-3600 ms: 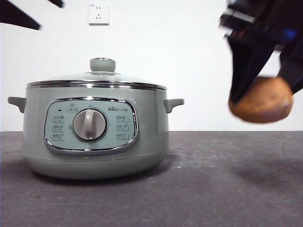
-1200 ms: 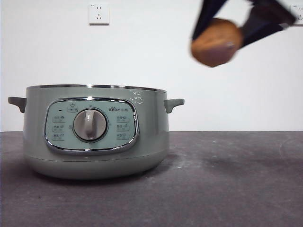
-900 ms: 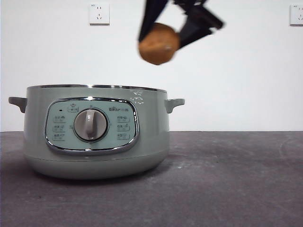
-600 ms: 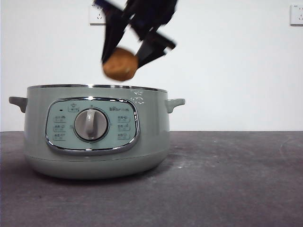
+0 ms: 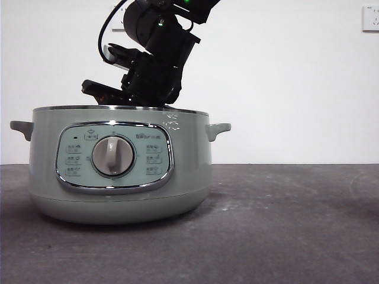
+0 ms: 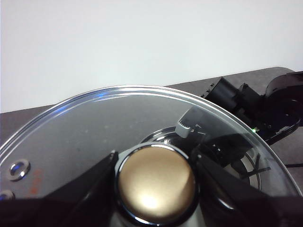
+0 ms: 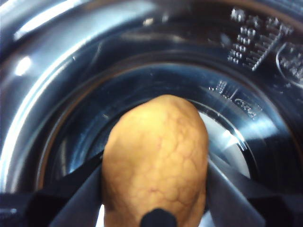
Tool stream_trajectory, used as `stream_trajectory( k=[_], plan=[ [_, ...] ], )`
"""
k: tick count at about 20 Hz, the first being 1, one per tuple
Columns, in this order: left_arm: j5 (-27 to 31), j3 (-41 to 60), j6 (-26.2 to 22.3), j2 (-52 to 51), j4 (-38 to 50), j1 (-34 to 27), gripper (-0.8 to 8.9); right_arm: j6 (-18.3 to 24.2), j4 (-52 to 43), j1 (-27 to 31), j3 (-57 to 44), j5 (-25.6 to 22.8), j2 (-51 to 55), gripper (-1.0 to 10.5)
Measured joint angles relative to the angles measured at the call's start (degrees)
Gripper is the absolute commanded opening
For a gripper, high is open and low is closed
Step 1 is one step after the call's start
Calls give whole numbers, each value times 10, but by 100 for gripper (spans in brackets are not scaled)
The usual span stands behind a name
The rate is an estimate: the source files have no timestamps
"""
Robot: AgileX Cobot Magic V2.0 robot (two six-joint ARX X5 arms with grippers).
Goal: Pick up the potato,open the lid,put the potato in the pot,close the lid
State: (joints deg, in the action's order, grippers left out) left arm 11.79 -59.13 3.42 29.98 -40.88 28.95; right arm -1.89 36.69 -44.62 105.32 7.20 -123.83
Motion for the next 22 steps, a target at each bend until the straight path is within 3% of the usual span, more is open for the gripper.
stream_trajectory(
  k=[5,7,9,13,15,20,22],
  plan=[
    [0,0,0,0,-11,0,-9,19,17,0,1,-14,0,32],
    [0,0,0,0,-13,0,-9,20,21,-1,2,-14,0,263],
    [1,0,0,0,-24,0,-9,23,22,-1,3,-14,0,324],
    [0,0,0,0,-25,0,-9,21,25,-3,3,-15,0,325],
    [1,0,0,0,-25,0,-9,18,26,-3,3,-14,0,416],
    [1,0,0,3,-24,0,-9,17,35,-3,3,-17,1,417],
    [1,0,0,19,-21,0,-9,17,62,-3,3,-63,25,414]
  ],
)
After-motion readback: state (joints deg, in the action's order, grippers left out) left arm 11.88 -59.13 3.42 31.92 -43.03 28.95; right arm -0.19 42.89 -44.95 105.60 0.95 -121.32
